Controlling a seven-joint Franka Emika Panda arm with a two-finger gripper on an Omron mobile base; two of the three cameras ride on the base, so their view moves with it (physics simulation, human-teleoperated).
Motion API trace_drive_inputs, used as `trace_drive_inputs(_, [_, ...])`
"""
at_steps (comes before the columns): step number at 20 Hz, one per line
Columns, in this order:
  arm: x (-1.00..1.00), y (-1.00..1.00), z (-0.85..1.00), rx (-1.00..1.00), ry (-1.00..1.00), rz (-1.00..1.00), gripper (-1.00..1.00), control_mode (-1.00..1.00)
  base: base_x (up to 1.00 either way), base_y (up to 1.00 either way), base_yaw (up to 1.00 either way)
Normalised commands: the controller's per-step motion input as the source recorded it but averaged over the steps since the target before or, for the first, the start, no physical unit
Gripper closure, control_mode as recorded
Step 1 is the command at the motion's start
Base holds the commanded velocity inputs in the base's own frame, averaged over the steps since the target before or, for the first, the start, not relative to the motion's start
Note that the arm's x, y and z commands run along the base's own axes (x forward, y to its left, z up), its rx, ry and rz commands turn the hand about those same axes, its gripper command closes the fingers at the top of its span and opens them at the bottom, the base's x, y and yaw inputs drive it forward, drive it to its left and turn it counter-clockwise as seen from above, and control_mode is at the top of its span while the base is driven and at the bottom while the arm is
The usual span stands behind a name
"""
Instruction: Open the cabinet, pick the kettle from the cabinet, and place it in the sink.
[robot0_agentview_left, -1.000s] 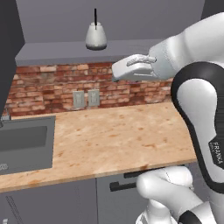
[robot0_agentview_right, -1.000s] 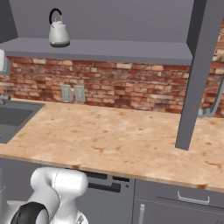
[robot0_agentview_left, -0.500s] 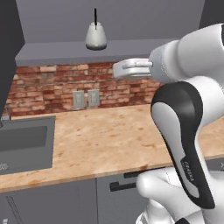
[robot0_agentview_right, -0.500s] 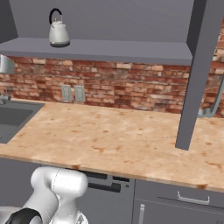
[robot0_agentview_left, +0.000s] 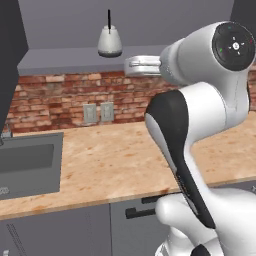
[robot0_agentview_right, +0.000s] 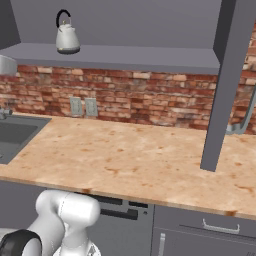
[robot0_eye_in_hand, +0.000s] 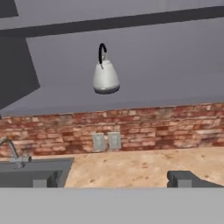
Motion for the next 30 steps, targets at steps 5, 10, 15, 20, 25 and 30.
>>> trace_drive_inputs(5, [0.32, -0.08, 0.0, -0.1, -0.11, -0.09, -1.0, -1.0, 0.0, 0.0, 0.0])
trace_drive_inputs(10, [0.41, -0.06, 0.1, -0.01, -0.01, -0.07, -1.0, -1.0, 0.0, 0.0, 0.0])
trace_drive_inputs(15, [0.39, -0.06, 0.12, 0.0, 0.0, -0.02, -1.0, -1.0, 0.0, 0.0, 0.0])
trace_drive_inputs(20, [0.45, -0.01, 0.09, 0.0, -0.01, 0.0, -1.0, -1.0, 0.0, 0.0, 0.0])
trace_drive_inputs(25, [0.51, 0.0, 0.04, 0.0, 0.0, 0.0, -1.0, -1.0, 0.0, 0.0, 0.0])
trace_drive_inputs(30, [0.51, 0.0, 0.0, 0.0, 0.0, 0.0, -1.0, -1.0, 0.0, 0.0, 0.0])
